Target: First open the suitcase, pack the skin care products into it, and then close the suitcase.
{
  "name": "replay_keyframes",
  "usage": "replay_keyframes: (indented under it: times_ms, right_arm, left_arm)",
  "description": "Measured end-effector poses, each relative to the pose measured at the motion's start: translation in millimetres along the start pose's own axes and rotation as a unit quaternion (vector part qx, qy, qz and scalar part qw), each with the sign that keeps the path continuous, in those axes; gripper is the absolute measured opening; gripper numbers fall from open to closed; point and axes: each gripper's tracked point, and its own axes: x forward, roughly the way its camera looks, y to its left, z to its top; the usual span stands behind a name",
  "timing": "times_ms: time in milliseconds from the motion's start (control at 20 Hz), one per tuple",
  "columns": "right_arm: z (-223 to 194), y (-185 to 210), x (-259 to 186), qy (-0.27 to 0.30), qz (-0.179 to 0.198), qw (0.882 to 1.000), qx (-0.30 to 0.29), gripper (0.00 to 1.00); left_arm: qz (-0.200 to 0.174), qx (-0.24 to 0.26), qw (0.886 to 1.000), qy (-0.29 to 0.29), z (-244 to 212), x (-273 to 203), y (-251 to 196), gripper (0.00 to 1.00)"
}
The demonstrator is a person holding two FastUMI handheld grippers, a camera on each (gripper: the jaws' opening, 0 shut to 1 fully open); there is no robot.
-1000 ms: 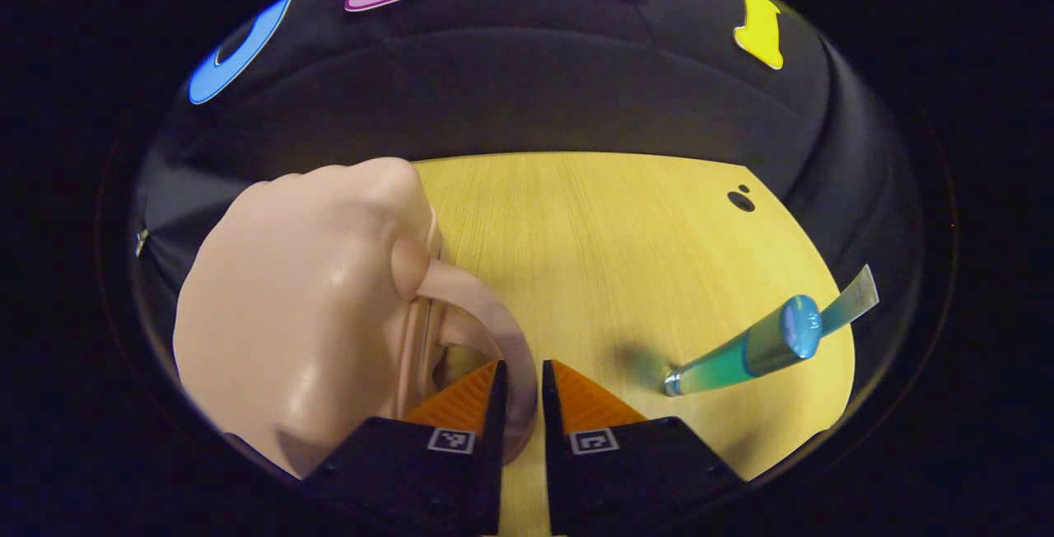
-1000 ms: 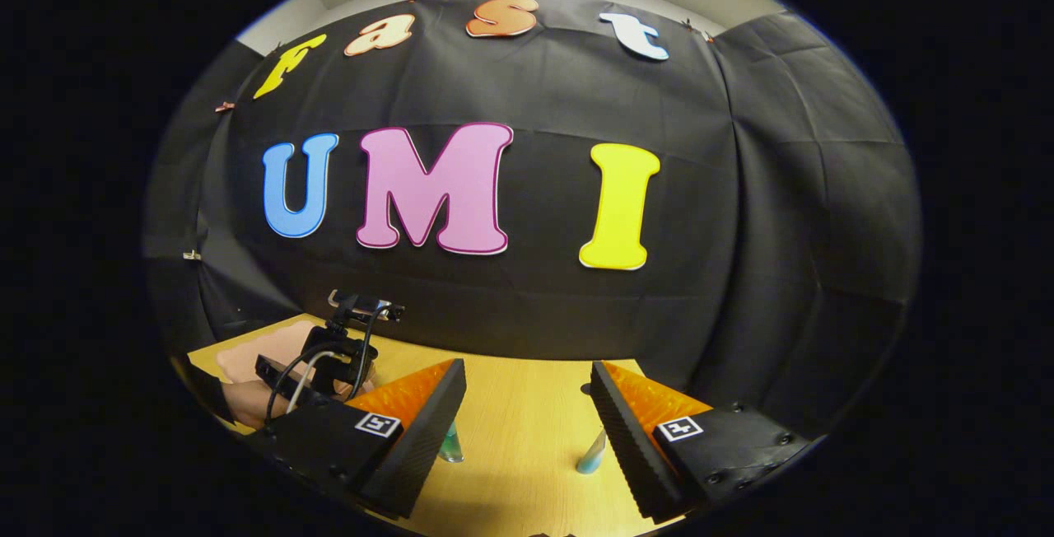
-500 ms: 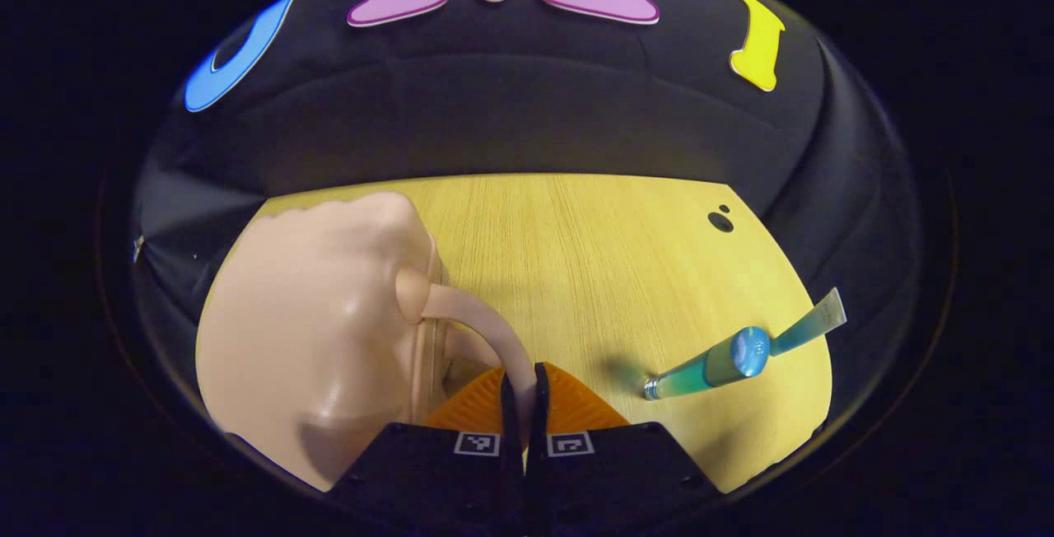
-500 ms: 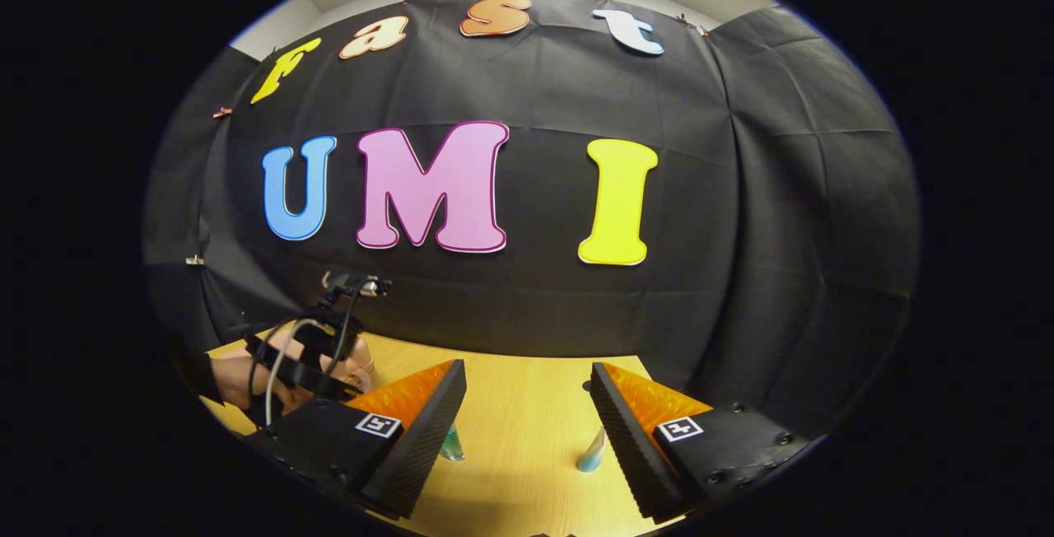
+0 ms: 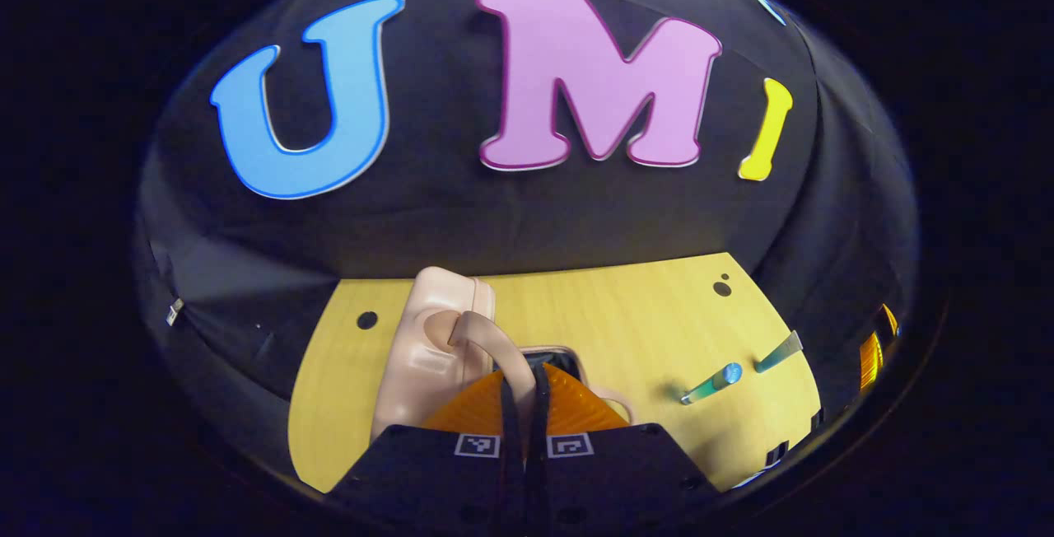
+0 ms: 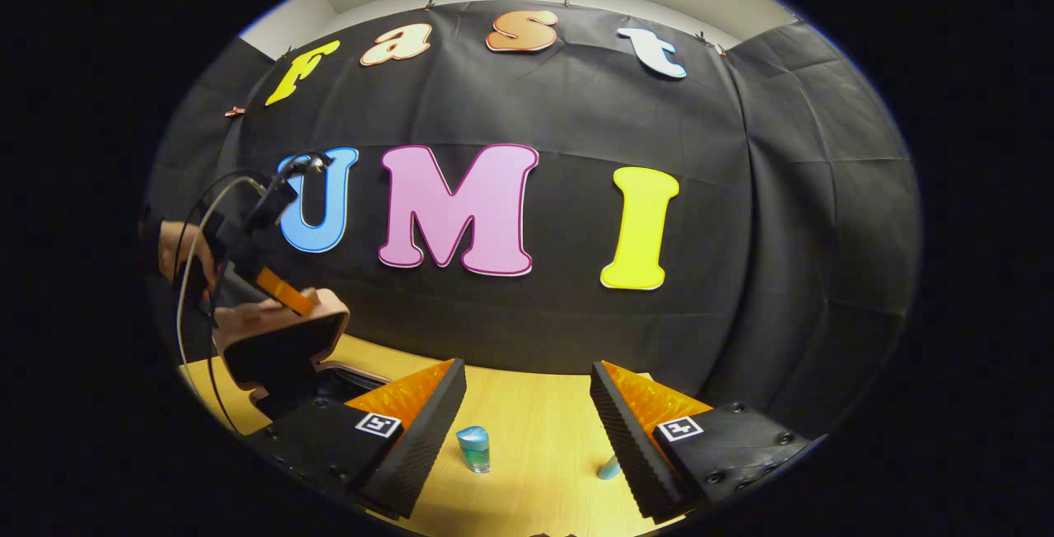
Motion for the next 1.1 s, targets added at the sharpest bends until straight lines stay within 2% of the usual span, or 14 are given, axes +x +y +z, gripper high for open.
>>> replay_keyframes:
  times_ms: [150,250,400,500,600,750,950,1050,1100]
  right_arm:
    - [5,20,-3,-0.001,0.004,1.000,-0.015,0.96]
    - [4,31,-3,0.004,0.004,1.000,-0.029,0.96]
    - [-2,52,-3,0.020,0.004,0.999,-0.045,0.96]
    - [-5,79,-1,0.026,0.006,0.996,-0.085,0.96]
    - [-4,97,5,0.020,0.012,0.996,-0.084,0.96]
    - [-12,124,16,0.023,0.029,0.996,-0.084,0.96]
    - [-24,122,22,0.037,0.018,0.997,-0.066,0.96]
    - [-30,109,22,0.046,0.003,0.997,-0.061,0.96]
    - [-30,101,21,0.046,-0.006,0.997,-0.060,0.96]
  left_arm:
    - [0.040,-0.001,0.999,-0.001,-1,-8,105,0.06]
    - [0.067,-0.014,0.997,-0.028,-6,1,172,0.06]
    - [0.101,-0.046,0.993,-0.032,-47,26,263,0.06]
    - [0.090,-0.085,0.992,-0.031,-100,70,340,0.06]
    - [0.069,-0.120,0.990,-0.024,-126,97,357,0.06]
    - [0.058,-0.154,0.986,-0.016,-155,126,368,0.06]
    - [0.059,-0.172,0.983,0.012,-186,141,378,0.06]
    - [0.092,-0.166,0.982,0.014,-188,139,387,0.08]
    - [0.123,-0.156,0.980,0.008,-185,132,399,0.16]
